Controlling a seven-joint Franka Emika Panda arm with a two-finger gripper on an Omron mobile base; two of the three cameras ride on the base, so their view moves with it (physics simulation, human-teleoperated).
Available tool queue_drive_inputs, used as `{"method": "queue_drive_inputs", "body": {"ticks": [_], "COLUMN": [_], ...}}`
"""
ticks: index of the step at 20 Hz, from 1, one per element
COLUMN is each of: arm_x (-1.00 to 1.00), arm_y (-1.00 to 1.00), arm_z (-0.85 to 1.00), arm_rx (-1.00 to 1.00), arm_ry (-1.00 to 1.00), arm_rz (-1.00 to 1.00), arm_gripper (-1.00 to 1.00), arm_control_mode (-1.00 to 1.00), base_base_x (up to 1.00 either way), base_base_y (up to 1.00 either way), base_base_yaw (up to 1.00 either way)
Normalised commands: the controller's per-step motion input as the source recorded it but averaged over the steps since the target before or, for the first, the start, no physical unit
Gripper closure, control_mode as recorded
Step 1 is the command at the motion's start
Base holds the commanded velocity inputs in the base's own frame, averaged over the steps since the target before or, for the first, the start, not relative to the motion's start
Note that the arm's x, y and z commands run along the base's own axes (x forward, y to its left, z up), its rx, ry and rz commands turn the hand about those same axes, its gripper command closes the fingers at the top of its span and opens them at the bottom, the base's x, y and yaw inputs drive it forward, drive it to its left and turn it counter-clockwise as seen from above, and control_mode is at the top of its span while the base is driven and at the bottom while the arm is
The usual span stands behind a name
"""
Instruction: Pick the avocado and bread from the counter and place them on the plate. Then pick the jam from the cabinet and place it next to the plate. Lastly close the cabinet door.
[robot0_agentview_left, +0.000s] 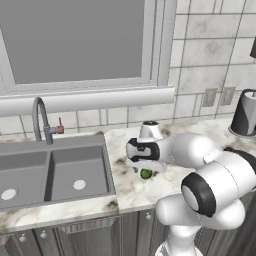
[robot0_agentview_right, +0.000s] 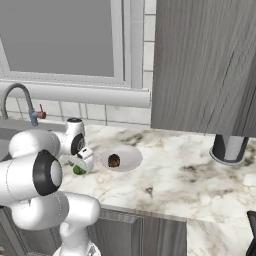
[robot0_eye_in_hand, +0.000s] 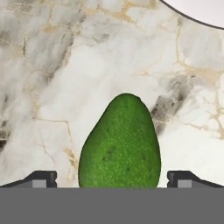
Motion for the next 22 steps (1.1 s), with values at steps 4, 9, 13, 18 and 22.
{"method": "queue_drive_inputs", "body": {"ticks": [4,9,13,18,22], "arm_x": [0.00,0.00,0.02,0.05,0.01], "arm_y": [0.00,0.00,0.00,0.00,-0.01], "arm_z": [-0.21,-0.21,-0.17,-0.16,-0.28], "arm_rx": [0.00,0.00,0.00,0.00,-0.07], "arm_ry": [0.00,0.00,0.00,0.00,0.00], "arm_rz": [-0.04,-0.04,-0.04,-0.03,-0.04], "arm_gripper": [-1.00,-1.00,-1.00,1.00,1.00], "arm_control_mode": [-1.00,-1.00,-1.00,-1.00,-1.00], "base_base_x": [0.00,0.00,0.00,0.00,0.00], "base_base_y": [0.00,0.00,0.00,0.00,0.00], "base_base_yaw": [0.00,0.00,0.00,0.00,0.00]}}
